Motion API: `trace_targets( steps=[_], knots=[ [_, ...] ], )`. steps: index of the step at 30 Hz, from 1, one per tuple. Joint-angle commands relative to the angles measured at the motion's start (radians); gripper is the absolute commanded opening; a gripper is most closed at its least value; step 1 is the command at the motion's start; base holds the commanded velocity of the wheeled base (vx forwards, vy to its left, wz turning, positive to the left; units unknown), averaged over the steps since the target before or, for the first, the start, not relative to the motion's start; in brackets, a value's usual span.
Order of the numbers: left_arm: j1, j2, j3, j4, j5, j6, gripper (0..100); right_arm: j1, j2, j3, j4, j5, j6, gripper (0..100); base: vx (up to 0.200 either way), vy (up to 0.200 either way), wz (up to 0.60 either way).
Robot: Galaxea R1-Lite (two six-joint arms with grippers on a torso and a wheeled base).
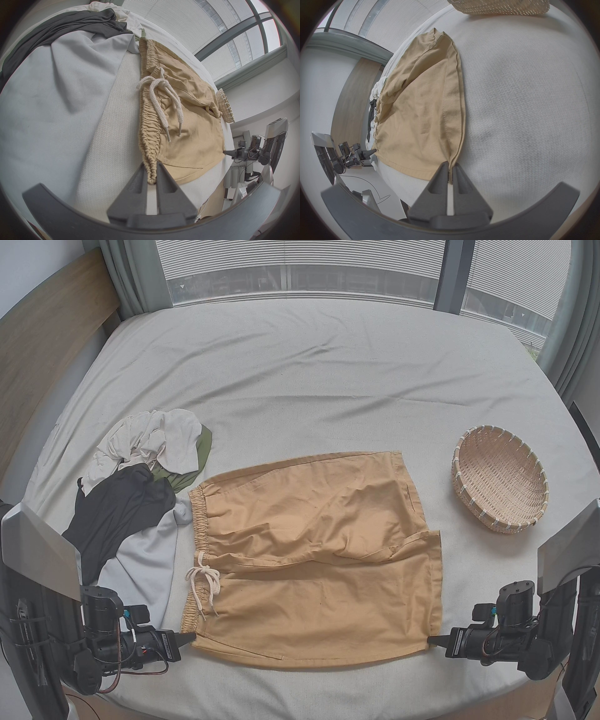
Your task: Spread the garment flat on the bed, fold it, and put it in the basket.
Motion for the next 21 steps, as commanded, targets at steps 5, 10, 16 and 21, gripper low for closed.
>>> trace_targets(
  steps=[5,10,16,21],
  knots=[
    [0.003,-0.159,0.018,0.004,-0.094,-0.049,0,0.012,-0.246,0.017,0.085,0.002,0.030,0,0.000,0.000,0.00],
    [0.010,-0.202,0.018,0.029,-0.094,-0.084,0,-0.005,-0.361,0.017,0.165,0.002,0.027,0,0.000,0.000,0.00],
    [0.061,-0.202,0.018,0.076,-0.094,-0.070,0,-0.080,-0.419,0.017,0.240,0.003,0.001,0,0.000,0.000,0.00],
    [0.057,-0.202,0.018,0.096,-0.097,-0.052,0,-0.082,-0.418,0.017,0.252,0.014,-0.004,0,0.000,0.000,0.00]
  ],
)
